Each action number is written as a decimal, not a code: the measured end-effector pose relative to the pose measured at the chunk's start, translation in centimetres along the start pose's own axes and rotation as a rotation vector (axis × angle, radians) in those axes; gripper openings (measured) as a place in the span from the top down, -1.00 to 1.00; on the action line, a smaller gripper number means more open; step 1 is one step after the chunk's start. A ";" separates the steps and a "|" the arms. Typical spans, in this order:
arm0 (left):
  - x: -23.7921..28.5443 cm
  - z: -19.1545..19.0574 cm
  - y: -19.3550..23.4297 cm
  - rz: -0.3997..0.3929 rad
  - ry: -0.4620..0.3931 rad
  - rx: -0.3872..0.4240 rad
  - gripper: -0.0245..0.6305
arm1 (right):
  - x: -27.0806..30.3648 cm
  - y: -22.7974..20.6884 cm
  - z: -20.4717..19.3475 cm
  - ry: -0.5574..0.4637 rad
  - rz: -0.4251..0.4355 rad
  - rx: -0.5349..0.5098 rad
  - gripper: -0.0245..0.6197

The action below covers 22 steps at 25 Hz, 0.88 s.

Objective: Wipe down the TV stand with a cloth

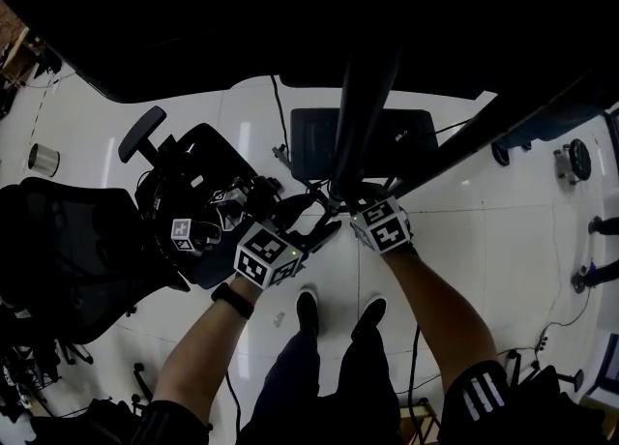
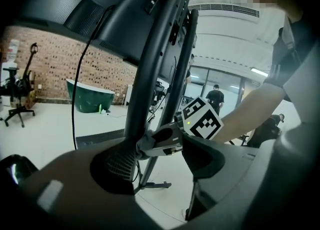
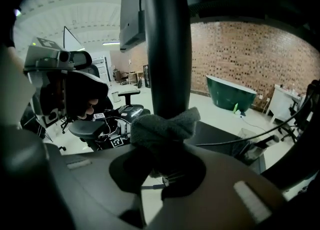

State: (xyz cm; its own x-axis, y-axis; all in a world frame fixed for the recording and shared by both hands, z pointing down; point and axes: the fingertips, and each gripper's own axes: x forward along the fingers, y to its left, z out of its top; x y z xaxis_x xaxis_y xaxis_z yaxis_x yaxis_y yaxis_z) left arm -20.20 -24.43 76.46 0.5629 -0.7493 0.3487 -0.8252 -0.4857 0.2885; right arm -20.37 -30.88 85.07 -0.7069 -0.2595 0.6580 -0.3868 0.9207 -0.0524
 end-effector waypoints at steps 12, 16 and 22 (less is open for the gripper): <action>1.9 -9.2 2.0 0.047 0.058 -0.140 -0.04 | 8.0 -1.3 -10.2 0.145 -0.015 0.054 0.81; 2.2 -9.6 2.4 0.064 0.038 -0.173 -0.04 | 9.6 -1.2 -11.9 0.156 -0.010 0.105 0.81; 2.3 -8.8 1.9 0.063 0.034 -0.160 -0.04 | 8.2 -0.2 -10.9 0.102 0.016 0.130 0.82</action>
State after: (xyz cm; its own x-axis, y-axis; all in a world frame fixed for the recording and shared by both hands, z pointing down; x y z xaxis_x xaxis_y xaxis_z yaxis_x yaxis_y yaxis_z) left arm -20.05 -23.11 85.65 0.5143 -0.7588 0.3997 -0.8421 -0.3586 0.4027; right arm -19.64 -30.01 98.66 -0.6526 -0.2085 0.7285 -0.4543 0.8771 -0.1559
